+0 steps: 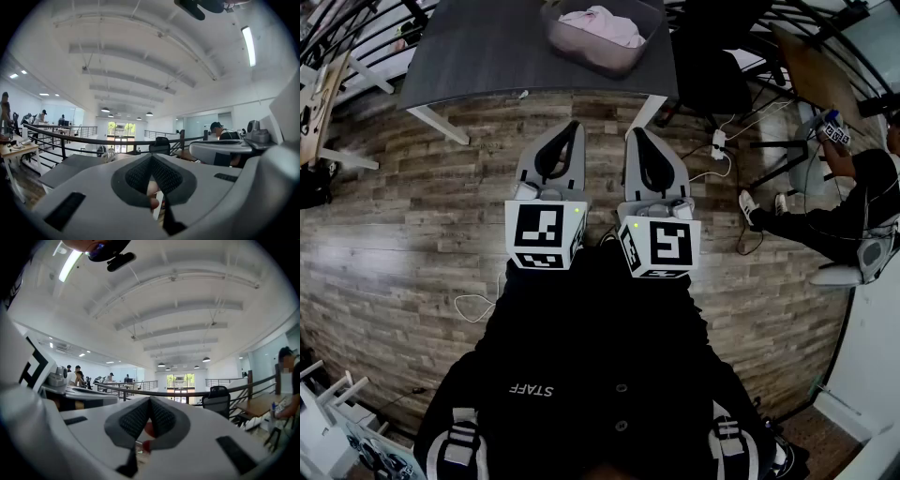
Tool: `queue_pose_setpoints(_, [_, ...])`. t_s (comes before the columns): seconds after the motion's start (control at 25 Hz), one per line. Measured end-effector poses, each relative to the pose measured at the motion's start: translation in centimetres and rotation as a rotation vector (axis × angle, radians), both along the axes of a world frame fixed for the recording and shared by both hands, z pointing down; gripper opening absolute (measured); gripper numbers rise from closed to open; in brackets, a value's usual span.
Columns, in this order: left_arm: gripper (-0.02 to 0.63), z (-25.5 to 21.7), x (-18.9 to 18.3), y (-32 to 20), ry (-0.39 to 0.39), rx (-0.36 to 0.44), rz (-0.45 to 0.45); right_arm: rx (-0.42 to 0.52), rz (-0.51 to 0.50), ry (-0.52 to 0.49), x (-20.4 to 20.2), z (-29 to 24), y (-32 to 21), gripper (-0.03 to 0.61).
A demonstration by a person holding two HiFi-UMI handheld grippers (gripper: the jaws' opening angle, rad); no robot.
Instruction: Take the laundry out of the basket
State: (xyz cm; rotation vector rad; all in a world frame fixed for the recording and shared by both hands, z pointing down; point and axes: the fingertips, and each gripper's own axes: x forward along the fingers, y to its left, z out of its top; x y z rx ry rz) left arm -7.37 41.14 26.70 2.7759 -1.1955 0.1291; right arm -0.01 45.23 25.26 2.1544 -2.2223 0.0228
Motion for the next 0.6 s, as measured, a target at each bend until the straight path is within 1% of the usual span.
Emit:
queue_pose_setpoints(0.16, [-0.003,0.7,-0.5,-0.8,-0.001,-0.004,0.002,0.012,0.013,-0.032,-0.2,0.4,-0.7,0.014])
queue_pose_setpoints(0.36, [-0.003,1.8,-1.0,-2.0,-0.007,-0.021,0.015,-0.003,0.031,-0.039,-0.3,1.4,-1.8,0.014])
queue_pose_setpoints(0.6, [-0.003,3.0,-3.1,-3.4,-0.007,-0.038,0.004,-0.006,0.044,-0.05,-1.0,2.4,-2.6,0.014])
